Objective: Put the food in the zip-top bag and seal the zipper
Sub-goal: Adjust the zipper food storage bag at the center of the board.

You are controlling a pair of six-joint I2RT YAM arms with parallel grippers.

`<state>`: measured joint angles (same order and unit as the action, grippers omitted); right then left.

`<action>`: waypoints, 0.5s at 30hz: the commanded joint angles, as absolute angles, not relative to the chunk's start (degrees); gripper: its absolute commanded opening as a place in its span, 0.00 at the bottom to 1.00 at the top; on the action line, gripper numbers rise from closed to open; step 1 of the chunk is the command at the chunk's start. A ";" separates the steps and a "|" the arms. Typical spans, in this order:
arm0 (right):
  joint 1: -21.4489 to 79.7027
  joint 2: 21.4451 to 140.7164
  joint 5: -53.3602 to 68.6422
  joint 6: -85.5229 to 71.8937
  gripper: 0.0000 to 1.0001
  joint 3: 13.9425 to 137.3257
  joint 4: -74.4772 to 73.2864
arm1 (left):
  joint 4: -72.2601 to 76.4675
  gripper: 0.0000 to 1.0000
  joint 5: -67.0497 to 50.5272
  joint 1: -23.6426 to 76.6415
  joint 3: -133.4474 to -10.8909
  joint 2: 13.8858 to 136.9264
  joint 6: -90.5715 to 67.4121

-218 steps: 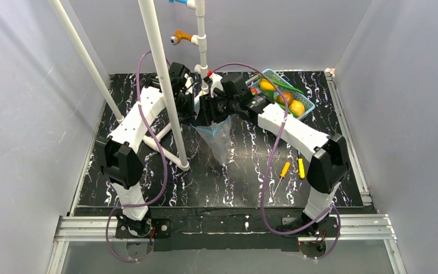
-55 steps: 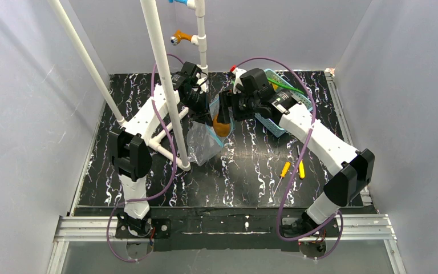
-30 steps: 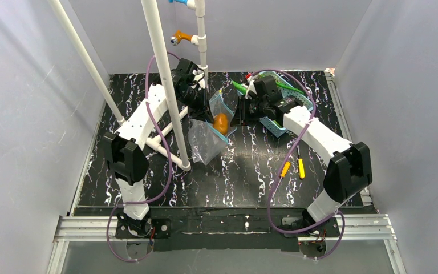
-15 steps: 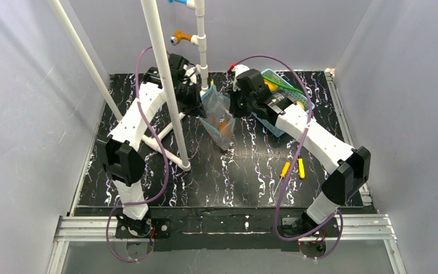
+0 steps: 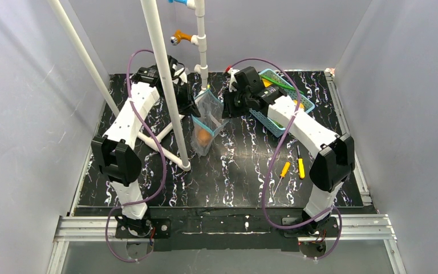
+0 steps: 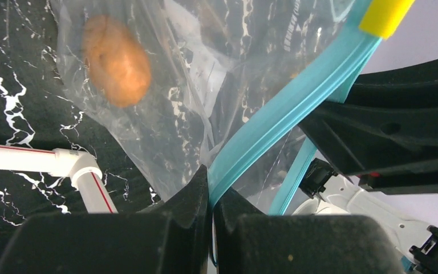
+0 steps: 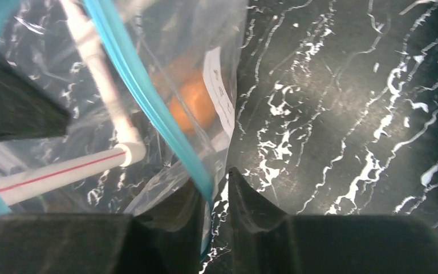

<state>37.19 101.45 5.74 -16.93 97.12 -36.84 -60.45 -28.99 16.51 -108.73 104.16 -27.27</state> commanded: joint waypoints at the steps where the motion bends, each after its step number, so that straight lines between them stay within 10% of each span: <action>1: 36.93 101.60 13.03 -17.91 0.33 102.17 -37.54 | -62.46 0.00 -26.25 19.20 -109.28 103.48 -27.19; 15: 30.98 86.87 12.23 -17.71 0.74 97.39 -36.65 | -63.80 0.00 -17.67 21.18 -112.15 105.78 -28.63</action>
<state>35.68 94.54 11.35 -16.56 100.40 -40.49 -62.02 -19.49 21.37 -109.82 105.32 -28.34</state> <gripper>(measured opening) 0.732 0.007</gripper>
